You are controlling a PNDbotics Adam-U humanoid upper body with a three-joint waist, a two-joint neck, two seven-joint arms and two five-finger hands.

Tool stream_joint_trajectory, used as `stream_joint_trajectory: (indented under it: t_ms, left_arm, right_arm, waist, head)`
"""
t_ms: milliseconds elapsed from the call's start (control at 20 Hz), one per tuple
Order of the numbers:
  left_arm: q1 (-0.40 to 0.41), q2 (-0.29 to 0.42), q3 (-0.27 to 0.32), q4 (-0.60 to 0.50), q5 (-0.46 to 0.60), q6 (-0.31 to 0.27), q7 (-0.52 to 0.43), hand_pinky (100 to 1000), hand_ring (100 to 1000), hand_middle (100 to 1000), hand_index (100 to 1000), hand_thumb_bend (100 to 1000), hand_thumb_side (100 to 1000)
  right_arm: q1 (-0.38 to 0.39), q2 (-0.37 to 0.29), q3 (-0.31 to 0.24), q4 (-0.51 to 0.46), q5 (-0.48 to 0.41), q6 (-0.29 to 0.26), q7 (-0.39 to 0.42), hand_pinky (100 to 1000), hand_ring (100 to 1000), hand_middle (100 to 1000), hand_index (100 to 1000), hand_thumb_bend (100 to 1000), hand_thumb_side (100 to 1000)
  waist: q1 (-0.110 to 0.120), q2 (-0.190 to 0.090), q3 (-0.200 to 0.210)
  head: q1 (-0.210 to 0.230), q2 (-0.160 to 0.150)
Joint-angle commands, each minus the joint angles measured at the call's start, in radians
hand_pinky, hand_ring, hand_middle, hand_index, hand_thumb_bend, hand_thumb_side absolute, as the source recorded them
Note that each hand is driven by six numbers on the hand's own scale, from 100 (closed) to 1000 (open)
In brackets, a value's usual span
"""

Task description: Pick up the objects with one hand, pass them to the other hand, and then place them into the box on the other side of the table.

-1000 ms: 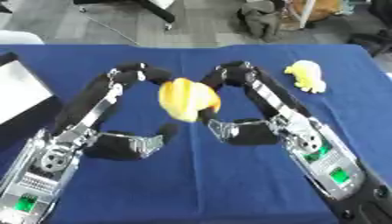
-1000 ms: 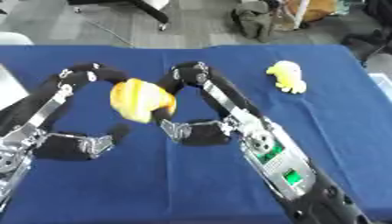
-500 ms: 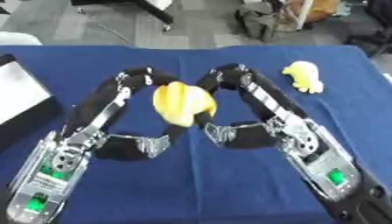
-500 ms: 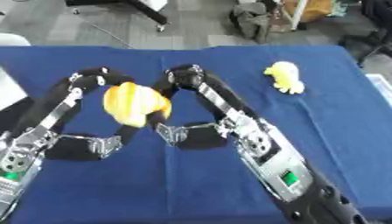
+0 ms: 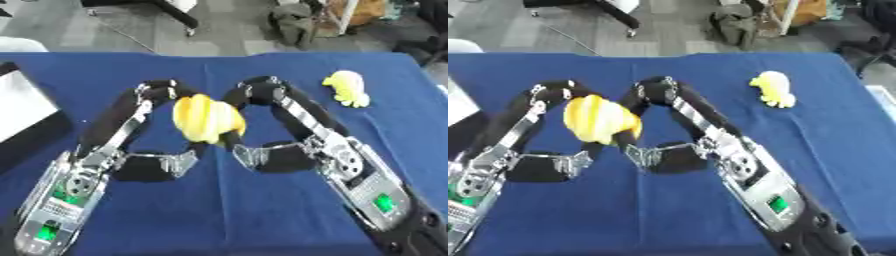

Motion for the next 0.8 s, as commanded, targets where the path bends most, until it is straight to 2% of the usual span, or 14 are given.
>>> stream_joint_trajectory:
  t_ms: [50, 250, 800]
  left_arm:
    - [-0.015, -0.003, 0.001, -0.009, 0.020, -0.011, -0.003, 861, 652, 615, 766, 202, 441]
    - [-0.015, -0.001, 0.001, -0.014, 0.041, -0.025, -0.018, 863, 653, 622, 768, 200, 435]
    - [-0.010, 0.004, 0.001, -0.034, 0.131, -0.052, -0.044, 883, 683, 687, 822, 282, 478]
  right_arm:
    - [-0.012, -0.010, 0.000, -0.022, -0.007, -0.001, 0.005, 575, 682, 271, 175, 100, 126]
    - [-0.012, -0.011, -0.001, -0.022, -0.010, 0.003, 0.004, 574, 682, 271, 175, 100, 135]
    - [-0.005, -0.014, -0.001, -0.022, -0.052, 0.040, 0.000, 568, 684, 269, 174, 100, 198]
  waist:
    - [0.002, -0.015, -0.002]
    - [0.002, -0.015, -0.002]
    - [0.002, -0.014, -0.001]
  head:
    - [0.002, -0.003]
    - [0.002, -0.003]
    - [-0.005, -0.003]
